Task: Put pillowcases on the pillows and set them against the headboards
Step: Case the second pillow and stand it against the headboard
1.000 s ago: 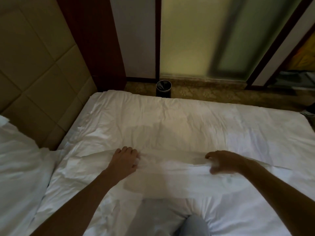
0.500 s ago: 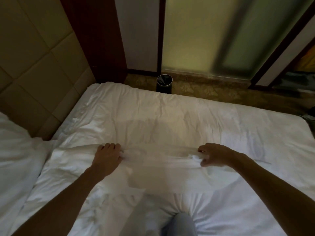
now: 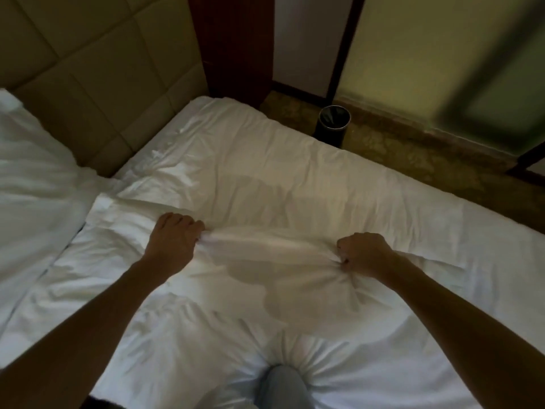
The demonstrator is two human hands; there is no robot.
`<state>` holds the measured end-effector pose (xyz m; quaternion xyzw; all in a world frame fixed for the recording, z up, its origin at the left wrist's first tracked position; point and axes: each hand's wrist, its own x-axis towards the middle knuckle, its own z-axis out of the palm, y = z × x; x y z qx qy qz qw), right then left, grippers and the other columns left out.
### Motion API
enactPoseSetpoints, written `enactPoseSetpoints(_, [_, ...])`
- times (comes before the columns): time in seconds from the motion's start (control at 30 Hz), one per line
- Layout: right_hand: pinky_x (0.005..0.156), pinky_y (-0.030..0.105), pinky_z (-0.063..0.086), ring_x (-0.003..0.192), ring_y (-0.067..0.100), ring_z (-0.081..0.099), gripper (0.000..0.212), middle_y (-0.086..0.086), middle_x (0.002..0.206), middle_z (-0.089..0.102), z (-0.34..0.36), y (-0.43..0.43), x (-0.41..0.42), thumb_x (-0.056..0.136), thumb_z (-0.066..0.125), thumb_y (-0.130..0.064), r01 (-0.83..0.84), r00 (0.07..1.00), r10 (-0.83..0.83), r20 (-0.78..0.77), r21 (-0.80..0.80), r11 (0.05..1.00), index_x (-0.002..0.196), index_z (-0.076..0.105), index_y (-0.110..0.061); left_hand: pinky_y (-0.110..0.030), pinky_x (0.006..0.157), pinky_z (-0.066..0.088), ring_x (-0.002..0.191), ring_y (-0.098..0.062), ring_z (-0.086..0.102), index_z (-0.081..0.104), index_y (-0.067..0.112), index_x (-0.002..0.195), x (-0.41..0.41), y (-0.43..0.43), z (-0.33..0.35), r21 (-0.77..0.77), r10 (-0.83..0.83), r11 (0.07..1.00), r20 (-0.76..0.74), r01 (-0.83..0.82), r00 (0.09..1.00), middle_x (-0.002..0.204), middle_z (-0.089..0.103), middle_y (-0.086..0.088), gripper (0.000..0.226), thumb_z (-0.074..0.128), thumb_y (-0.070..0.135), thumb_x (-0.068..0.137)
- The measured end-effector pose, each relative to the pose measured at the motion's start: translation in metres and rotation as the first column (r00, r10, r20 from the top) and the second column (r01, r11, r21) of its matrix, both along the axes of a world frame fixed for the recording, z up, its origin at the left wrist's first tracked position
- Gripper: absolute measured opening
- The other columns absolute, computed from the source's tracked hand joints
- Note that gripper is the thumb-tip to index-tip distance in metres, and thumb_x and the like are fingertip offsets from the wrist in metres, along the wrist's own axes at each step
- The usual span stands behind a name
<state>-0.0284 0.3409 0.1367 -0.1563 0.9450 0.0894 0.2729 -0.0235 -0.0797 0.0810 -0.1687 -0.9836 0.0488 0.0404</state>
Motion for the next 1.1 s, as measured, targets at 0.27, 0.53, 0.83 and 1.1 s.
enactPoseSetpoints(0.27, [0.083,0.030,0.046,0.103,0.021,0.063,0.041,-0.001,0.112,0.064,0.008,-0.011,0.010,0.081,0.068,-0.044,-0.126,0.992,0.124,0.036,0.042,0.991,0.115,0.056,-0.024,-0.040,0.073,0.048,0.067,-0.029,0.060,0.064,0.013,0.094,0.046,-0.012,0.022,-0.030,0.044,0.999,0.036,-0.043,0.998,0.072,0.060,-0.004,0.028,0.072,0.010,0.068])
enactPoseSetpoints(0.53, [0.070,0.027,0.042,0.087,0.015,0.062,0.025,-0.006,0.095,0.065,0.069,-0.057,0.048,0.080,0.064,-0.038,-0.072,0.997,0.074,-0.031,0.036,0.997,0.101,0.059,-0.027,-0.036,0.063,0.052,0.064,-0.024,0.061,0.069,0.014,0.084,0.087,-0.065,0.048,-0.026,0.049,0.999,0.082,-0.047,0.995,0.068,0.063,-0.002,0.036,0.080,0.003,0.052])
enactPoseSetpoints(0.83, [0.080,0.030,0.051,0.093,0.014,0.061,0.032,-0.006,0.110,0.067,0.179,-0.118,0.039,0.086,0.056,-0.037,-0.072,0.940,0.082,-0.331,0.044,0.996,0.116,0.059,-0.027,-0.035,0.063,0.047,0.066,-0.025,0.062,0.071,0.021,0.073,0.078,-0.139,0.143,0.193,0.099,0.979,-0.180,-0.064,0.979,0.067,0.066,-0.001,0.023,0.055,0.033,0.084])
enactPoseSetpoints(1.1, [0.066,0.029,0.046,0.088,0.018,0.065,0.029,-0.002,0.105,0.068,0.209,-0.192,-0.025,0.087,0.057,-0.032,-0.180,0.885,0.170,-0.432,0.019,0.984,0.114,0.060,-0.025,-0.034,0.061,0.048,0.062,-0.026,0.061,0.069,0.020,0.073,0.075,-0.199,0.185,0.300,0.300,0.925,-0.208,-0.231,0.931,0.067,0.063,-0.002,0.027,0.048,0.034,0.083])
